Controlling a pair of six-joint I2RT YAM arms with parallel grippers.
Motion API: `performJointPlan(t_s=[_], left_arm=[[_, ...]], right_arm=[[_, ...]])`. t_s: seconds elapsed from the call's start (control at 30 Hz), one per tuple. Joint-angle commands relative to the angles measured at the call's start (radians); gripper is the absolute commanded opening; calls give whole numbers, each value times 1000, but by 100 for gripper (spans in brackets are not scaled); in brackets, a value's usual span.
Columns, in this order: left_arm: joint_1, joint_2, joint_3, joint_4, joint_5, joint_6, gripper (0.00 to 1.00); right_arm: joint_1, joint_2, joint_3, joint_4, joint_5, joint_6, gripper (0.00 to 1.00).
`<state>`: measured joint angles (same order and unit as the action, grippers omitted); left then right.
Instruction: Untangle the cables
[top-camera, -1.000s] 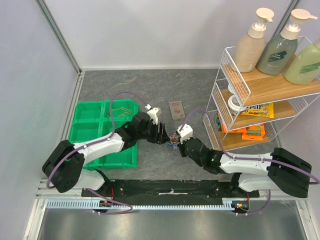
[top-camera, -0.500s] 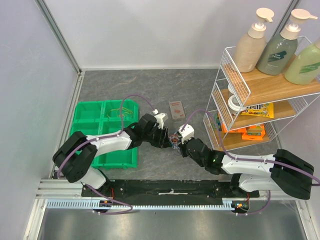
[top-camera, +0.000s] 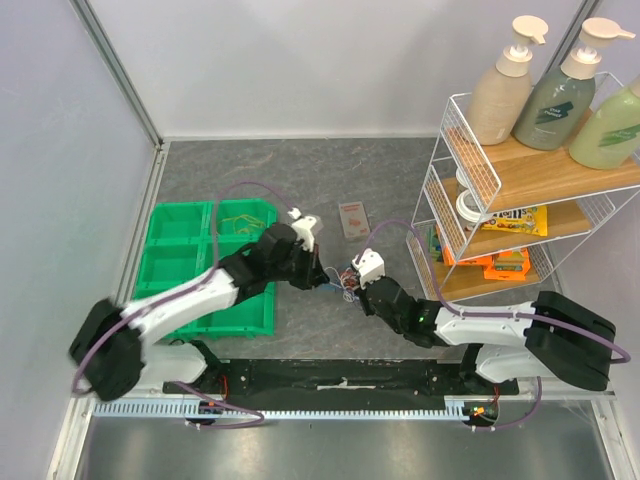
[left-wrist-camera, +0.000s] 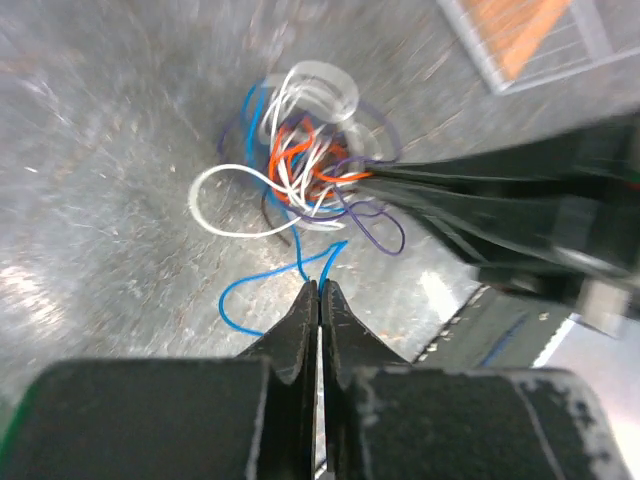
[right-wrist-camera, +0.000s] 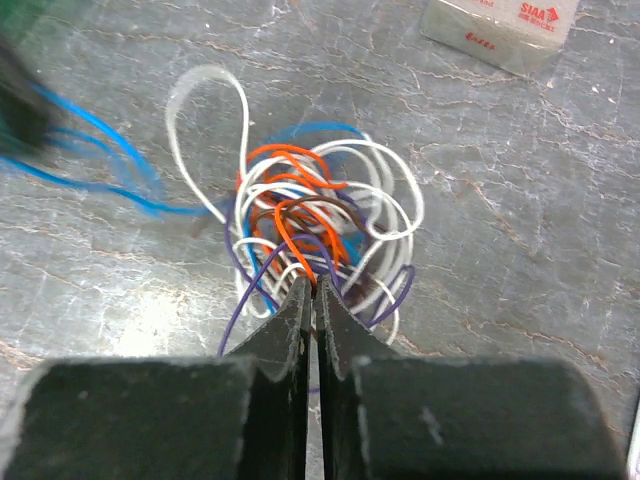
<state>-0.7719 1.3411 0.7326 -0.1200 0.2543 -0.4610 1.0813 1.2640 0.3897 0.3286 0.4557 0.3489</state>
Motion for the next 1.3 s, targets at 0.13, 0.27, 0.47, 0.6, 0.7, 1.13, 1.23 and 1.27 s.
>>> performJointPlan(t_s=[0.13, 0.27, 0.47, 0.6, 0.7, 1.13, 1.23, 1.27], left_arm=[[-4, -543, 226, -266, -237, 99, 2], [-6, -611, 394, -314, -244, 120, 2], [-4, -530, 680, -372, -213, 122, 2], [-4, -467, 838, -365, -187, 110, 2], [-3, -407, 877, -342, -90, 50, 2], [-4, -323, 893, -236, 54, -48, 2], [-4, -326, 883, -222, 62, -62, 2], [-4, -327, 880, -222, 62, -67, 2]], right_arm=[[-6, 78, 89, -74, 130, 38, 2], [-6, 84, 94, -94, 167, 48, 0], [-6, 92, 103, -132, 228, 58, 0], [-6, 94, 115, -161, 267, 61, 3], [-6, 58, 115, -155, 203, 33, 33], [75, -374, 198, -249, -282, -76, 81], [75, -333, 204, -180, -338, -62, 82], [75, -304, 222, -177, -342, -53, 81]])
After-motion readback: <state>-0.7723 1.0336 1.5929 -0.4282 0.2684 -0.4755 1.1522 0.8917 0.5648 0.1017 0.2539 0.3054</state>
